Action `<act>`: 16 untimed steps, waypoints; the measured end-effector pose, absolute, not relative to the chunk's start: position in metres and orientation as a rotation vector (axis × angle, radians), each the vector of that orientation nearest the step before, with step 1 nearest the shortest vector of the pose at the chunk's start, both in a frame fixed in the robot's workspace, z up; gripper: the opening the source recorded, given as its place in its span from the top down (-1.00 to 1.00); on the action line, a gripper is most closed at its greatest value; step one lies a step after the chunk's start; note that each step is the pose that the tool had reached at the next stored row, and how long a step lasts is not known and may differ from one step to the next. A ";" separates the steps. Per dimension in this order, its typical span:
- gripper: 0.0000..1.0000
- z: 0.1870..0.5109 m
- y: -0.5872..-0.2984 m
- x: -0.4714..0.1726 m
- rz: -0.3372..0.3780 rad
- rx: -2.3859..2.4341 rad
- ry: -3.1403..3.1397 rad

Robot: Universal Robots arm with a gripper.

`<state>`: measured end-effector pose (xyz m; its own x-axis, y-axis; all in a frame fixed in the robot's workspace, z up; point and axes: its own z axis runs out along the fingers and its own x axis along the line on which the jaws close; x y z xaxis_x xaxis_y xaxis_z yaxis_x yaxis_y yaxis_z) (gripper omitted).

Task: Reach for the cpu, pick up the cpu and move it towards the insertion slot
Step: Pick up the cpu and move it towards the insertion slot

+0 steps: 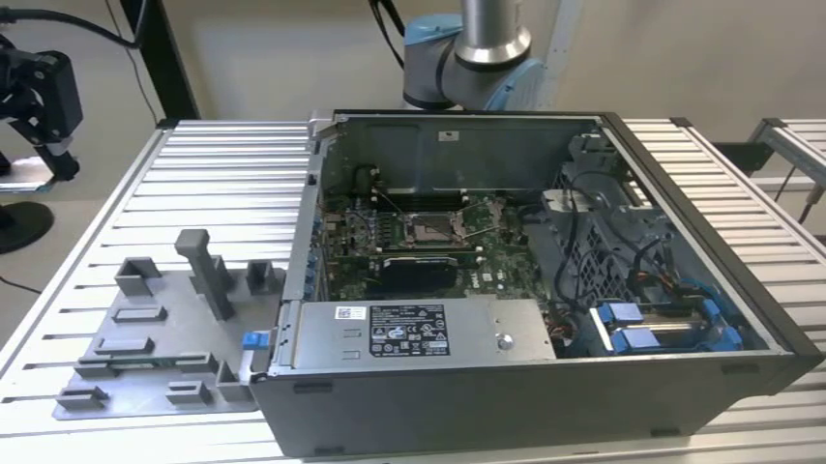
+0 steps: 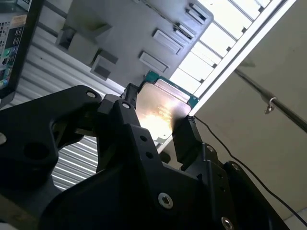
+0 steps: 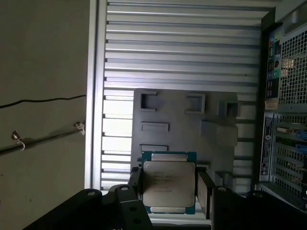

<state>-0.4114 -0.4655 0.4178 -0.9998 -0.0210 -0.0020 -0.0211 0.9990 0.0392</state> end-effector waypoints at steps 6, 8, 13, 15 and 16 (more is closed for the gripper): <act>1.00 0.418 -0.466 -0.411 0.062 -0.033 3.139; 1.00 0.418 -0.466 -0.411 0.062 -0.033 3.139; 1.00 0.418 -0.466 -0.406 0.062 -0.033 3.139; 1.00 0.418 -0.465 -0.401 0.062 -0.033 3.139; 1.00 0.418 -0.465 -0.399 0.062 -0.033 3.139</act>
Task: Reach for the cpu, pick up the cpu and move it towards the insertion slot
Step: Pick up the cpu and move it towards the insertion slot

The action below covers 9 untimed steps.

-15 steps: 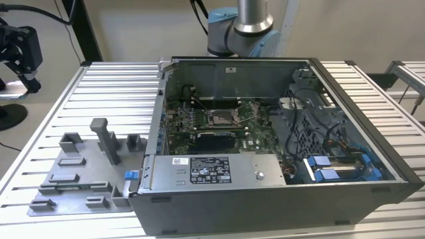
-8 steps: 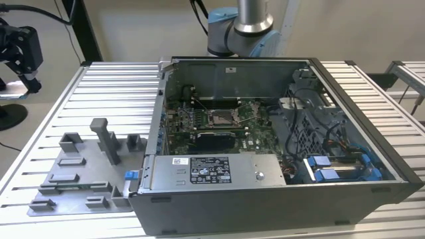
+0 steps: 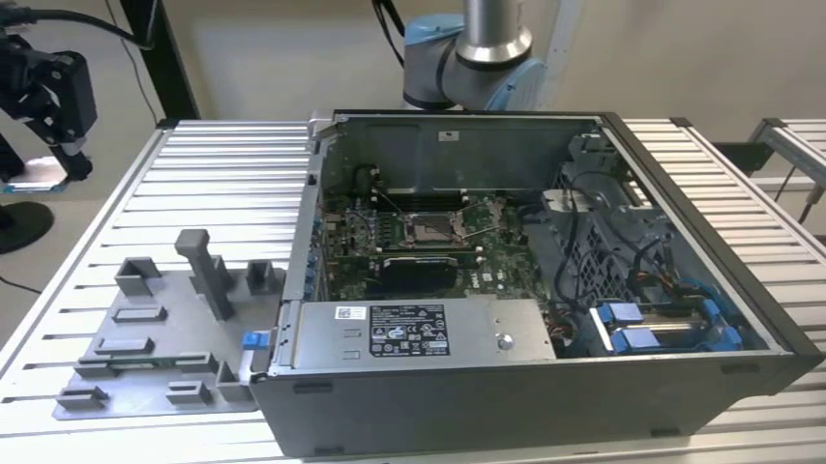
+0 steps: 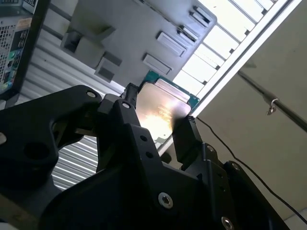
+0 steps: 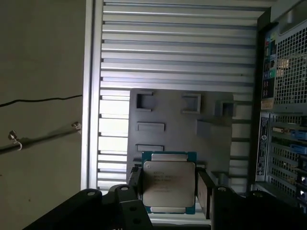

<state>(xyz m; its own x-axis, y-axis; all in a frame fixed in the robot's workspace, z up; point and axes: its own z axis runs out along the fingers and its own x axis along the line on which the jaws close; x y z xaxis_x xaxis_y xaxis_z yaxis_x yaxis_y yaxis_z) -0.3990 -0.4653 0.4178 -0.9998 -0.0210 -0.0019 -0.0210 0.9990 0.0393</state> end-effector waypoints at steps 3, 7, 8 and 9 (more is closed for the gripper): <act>1.00 0.418 -0.465 -0.391 0.062 -0.033 3.139; 1.00 0.418 -0.465 -0.380 0.062 -0.033 3.139; 1.00 0.418 -0.465 -0.378 0.062 -0.033 3.139; 1.00 0.418 -0.465 -0.378 0.062 -0.033 3.139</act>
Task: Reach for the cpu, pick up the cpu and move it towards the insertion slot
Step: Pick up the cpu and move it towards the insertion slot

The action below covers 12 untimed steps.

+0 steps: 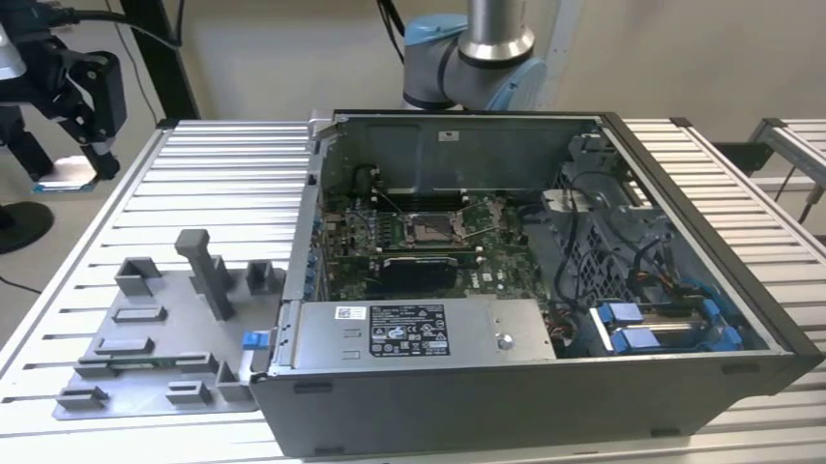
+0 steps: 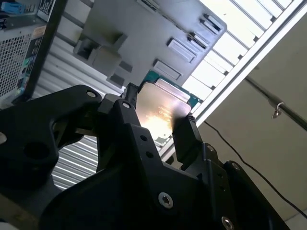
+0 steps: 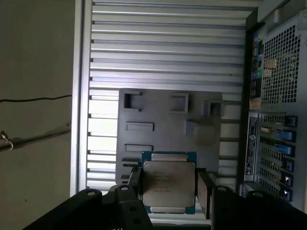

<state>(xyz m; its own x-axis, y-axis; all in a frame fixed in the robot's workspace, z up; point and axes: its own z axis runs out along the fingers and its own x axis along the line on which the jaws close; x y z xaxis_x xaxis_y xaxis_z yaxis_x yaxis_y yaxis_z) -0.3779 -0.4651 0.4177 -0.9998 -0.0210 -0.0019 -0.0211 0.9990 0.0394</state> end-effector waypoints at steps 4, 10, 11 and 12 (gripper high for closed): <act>1.00 0.418 -0.465 -0.378 0.062 -0.033 3.140; 1.00 0.418 -0.465 -0.369 0.062 -0.033 3.140; 1.00 0.418 -0.465 -0.366 0.062 -0.033 3.140; 1.00 0.418 -0.465 -0.363 0.062 -0.033 3.140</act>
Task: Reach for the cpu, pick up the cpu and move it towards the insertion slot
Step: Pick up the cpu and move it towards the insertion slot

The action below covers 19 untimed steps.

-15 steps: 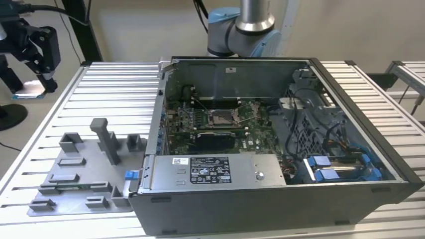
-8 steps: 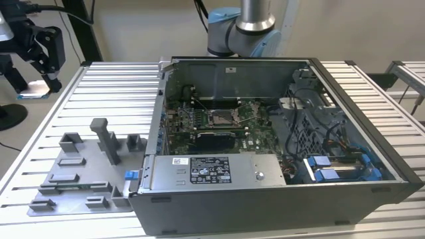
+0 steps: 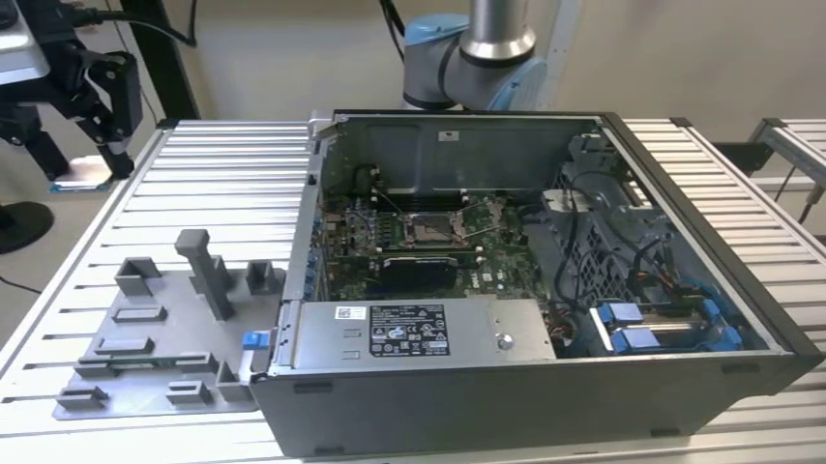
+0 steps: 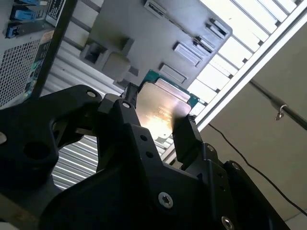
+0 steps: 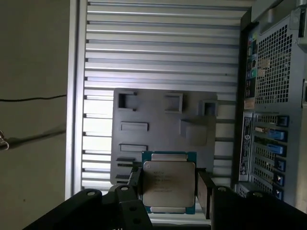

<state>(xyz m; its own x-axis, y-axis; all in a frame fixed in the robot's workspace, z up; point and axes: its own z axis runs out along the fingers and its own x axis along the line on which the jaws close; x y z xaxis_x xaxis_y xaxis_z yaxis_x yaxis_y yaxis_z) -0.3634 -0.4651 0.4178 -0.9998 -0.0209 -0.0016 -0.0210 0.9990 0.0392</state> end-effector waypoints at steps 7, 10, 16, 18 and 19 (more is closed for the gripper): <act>1.00 0.418 -0.465 -0.345 0.062 -0.033 3.140; 1.00 0.418 -0.465 -0.338 0.062 -0.033 3.140; 1.00 0.418 -0.465 -0.323 0.062 -0.033 3.140; 1.00 0.418 -0.465 -0.319 0.062 -0.033 3.140; 1.00 0.418 -0.465 -0.316 0.062 -0.033 3.140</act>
